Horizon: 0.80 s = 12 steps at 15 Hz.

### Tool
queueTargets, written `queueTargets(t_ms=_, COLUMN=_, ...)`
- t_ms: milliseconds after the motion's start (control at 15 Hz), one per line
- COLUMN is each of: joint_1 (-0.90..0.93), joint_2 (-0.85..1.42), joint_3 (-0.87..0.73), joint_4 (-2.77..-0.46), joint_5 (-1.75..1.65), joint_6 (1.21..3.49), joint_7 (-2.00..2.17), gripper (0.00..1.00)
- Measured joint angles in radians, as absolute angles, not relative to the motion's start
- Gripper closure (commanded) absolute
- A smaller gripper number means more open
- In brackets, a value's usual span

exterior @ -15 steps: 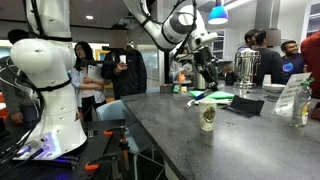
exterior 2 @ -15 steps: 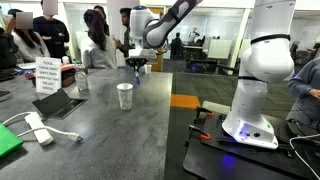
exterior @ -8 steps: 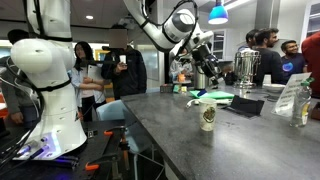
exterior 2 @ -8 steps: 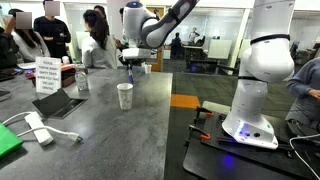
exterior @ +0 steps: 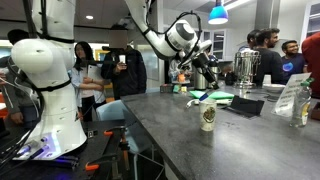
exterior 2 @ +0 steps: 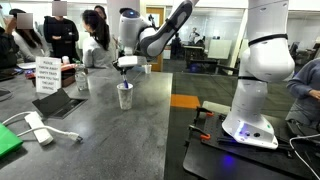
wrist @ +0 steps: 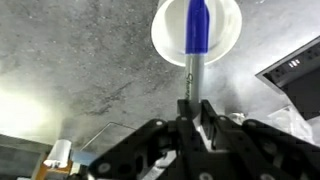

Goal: Pick up the marker and put it in the cup

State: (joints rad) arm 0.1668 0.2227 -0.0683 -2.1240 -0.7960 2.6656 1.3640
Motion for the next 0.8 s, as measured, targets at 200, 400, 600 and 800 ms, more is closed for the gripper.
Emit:
queueTargets(t_ms=200, joint_1=0.167, joint_2=0.242, joint_3=-0.072, joint_4=-2.102, joint_5=-0.811, joint_6=2.667, joint_7=1.37, gripper=0.96)
queueTargets(t_ms=400, joint_1=0.167, joint_2=0.258, joint_3=-0.078, joint_4=-2.086, joint_5=-0.83, joint_6=2.671, joint_7=1.378, gripper=0.96)
queueTargets(t_ms=600, joint_1=0.167, joint_2=0.281, joint_3=-0.084, joint_4=-2.074, joint_5=-0.887, joint_6=2.687, joint_7=1.413, gripper=0.57)
queueTargets(t_ms=800, joint_1=0.167, joint_2=0.294, joint_3=-0.084, joint_4=-2.072, joint_5=-0.899, joint_6=2.696, joint_7=1.42, gripper=0.43)
